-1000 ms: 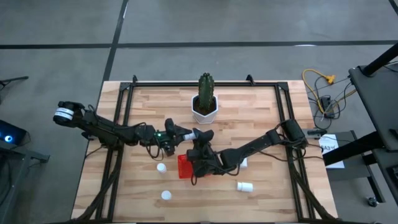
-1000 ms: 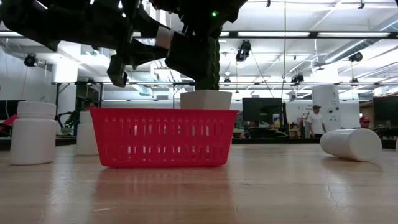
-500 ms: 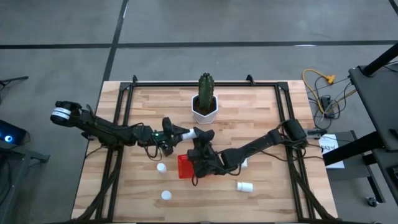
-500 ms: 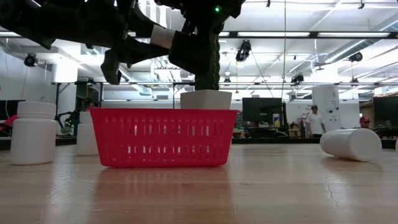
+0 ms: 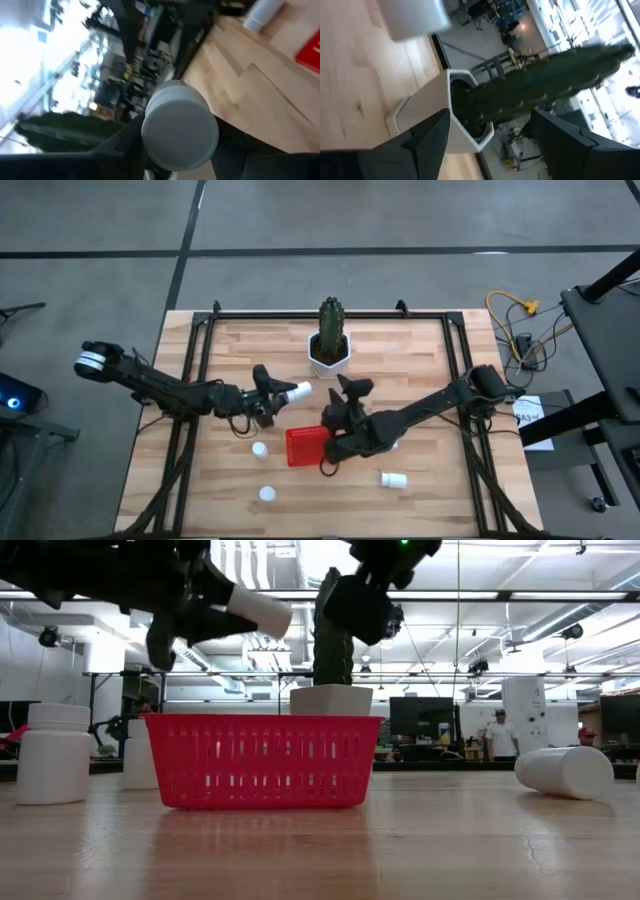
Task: Pick and place pill bottles into a basket
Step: Put the white pill bottle into the red bin
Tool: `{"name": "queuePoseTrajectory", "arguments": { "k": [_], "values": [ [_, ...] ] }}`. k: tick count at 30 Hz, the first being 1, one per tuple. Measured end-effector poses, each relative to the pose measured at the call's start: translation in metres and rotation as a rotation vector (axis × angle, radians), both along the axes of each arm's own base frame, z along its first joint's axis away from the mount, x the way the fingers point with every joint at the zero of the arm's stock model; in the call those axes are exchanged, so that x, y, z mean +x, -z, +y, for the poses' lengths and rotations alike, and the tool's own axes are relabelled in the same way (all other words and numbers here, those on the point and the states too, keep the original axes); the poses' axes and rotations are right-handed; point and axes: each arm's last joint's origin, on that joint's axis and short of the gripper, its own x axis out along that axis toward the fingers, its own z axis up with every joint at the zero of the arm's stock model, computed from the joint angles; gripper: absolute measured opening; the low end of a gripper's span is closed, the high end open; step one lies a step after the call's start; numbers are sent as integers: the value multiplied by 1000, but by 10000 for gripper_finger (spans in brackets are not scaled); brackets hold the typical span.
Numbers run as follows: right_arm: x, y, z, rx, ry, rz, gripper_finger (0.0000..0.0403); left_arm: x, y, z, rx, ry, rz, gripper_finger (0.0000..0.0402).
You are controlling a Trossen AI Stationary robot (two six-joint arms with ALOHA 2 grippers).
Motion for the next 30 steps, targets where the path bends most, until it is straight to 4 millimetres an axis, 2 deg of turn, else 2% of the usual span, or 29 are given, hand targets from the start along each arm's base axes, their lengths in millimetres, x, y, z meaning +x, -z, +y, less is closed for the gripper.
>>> {"name": "queuePoseTrajectory", "arguments": {
  "k": [6, 12, 19, 30],
  "values": [
    [-3, 4, -4, 18, 24, -22, 259, -5, 4, 1, -104, -31, 94, 149],
    [-1, 5, -16, 20, 56, -28, 248, -7, -5, -2, -187, -37, 158, 149],
    [1, 5, -28, 46, 101, -82, 242, -6, -24, -11, -382, 56, 327, 149],
    [-27, -6, -37, 91, 156, -230, 235, -5, -40, -29, -480, 139, 502, 149]
  ]
}}
